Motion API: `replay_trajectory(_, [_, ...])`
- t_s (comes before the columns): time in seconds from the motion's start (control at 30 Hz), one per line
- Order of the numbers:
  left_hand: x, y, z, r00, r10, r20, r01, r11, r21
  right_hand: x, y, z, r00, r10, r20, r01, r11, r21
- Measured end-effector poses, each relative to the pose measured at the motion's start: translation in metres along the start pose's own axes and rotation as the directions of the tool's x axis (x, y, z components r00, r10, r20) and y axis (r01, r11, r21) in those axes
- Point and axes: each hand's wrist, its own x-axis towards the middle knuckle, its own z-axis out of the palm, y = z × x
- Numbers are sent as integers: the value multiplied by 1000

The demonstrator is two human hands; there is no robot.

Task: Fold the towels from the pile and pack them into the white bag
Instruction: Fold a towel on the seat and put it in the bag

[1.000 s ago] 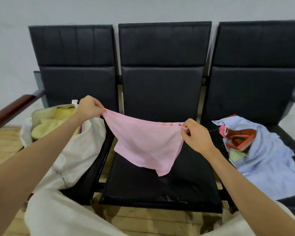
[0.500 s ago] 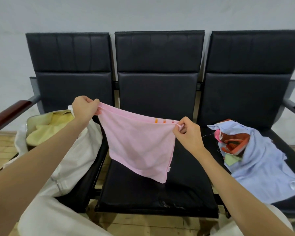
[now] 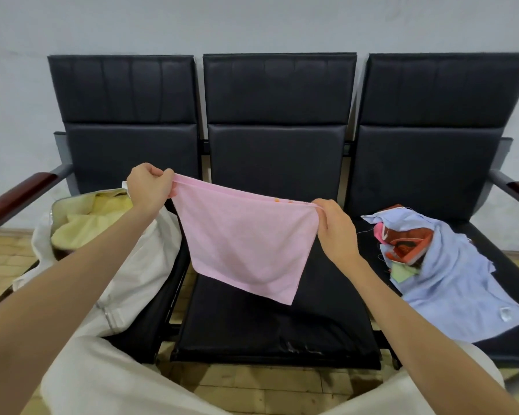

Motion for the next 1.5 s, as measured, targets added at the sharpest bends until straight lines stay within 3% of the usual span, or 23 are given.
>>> replay_trajectory(0.07, [-4, 11, 0, 994, 70, -79, -76, 994, -79, 4, -14, -2, 983, 91, -157, -57, 976, 210])
replay_trajectory(0.13, [-8, 22, 1, 984, 112, -137, -133, 978, -159, 10, -24, -3, 920, 195, -339, -29, 898, 439])
replay_trajectory(0.2, [-10, 29, 0, 976, 128, -174, -159, 972, -173, 15, -27, -4, 882, 251, -399, -7, 853, 522])
replay_trajectory(0.33, [-2, 22, 6, 988, 57, -146, -85, 977, -196, 26, -16, 3, 901, 246, -358, -26, 853, 521])
replay_trajectory(0.6, [13, 21, 55, 986, 7, 166, 12, 993, -116, 76, 40, 13, 955, 282, -90, -225, 890, 396])
replay_trajectory(0.87, [32, 43, 92, 972, 65, 227, -30, 988, -152, 116, 54, -14, 949, 208, -236, -115, 929, 352])
replay_trajectory(1.1, [-14, -27, 103, 956, 76, 284, -22, 982, -188, 53, 87, 15, 954, 188, -235, -98, 933, 347])
replay_trajectory(1.3, [-84, -134, 94, 887, -142, 439, 208, 972, -107, -39, 103, 64, 974, 219, -64, -193, 940, 281])
replay_trajectory(1.4, [-118, -182, 80, 830, -317, 459, 311, 946, 91, -82, 110, 91, 959, 249, 137, -272, 943, 194])
replay_trajectory(1.5, [-137, -209, 61, 802, -419, 426, 319, 903, 287, -113, 109, 102, 916, 271, 296, -318, 940, 122])
